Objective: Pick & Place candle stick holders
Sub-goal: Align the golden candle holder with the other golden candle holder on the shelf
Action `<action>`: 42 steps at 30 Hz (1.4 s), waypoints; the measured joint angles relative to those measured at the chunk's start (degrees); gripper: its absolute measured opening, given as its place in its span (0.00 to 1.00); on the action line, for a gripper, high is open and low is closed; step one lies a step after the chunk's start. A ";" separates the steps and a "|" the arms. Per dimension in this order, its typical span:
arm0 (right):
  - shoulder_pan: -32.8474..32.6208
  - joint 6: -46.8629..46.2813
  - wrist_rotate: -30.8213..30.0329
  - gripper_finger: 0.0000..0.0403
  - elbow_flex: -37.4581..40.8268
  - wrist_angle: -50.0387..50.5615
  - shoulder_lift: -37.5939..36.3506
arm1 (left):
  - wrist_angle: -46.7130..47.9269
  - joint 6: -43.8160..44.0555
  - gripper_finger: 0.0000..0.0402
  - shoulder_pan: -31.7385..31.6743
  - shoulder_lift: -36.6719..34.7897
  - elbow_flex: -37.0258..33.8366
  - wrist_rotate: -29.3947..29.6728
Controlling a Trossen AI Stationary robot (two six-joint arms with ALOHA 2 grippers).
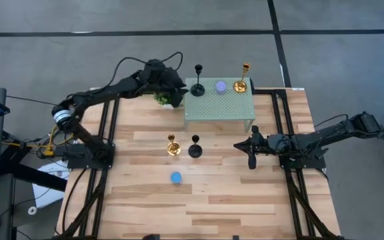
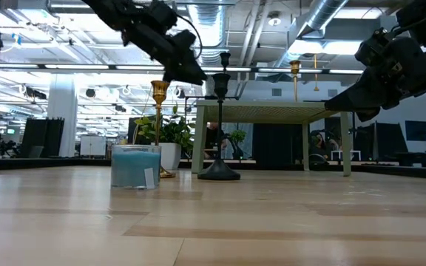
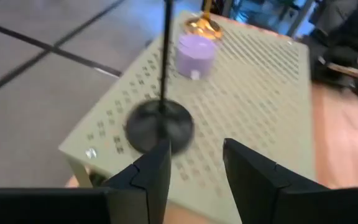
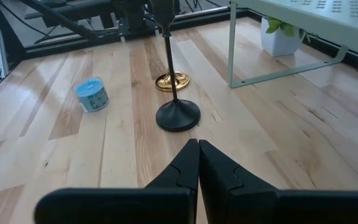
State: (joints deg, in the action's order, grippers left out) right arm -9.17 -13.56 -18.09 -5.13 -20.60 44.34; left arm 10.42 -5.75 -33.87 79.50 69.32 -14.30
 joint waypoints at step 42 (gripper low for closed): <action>0.00 0.00 -0.02 0.00 0.02 -1.14 0.02 | -21.53 0.61 0.02 25.22 -46.84 -55.61 -8.05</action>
State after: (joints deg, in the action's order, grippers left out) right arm -9.17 -13.56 -18.11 -5.10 -21.74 44.36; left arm -11.11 -5.14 -8.66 32.66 13.71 -22.36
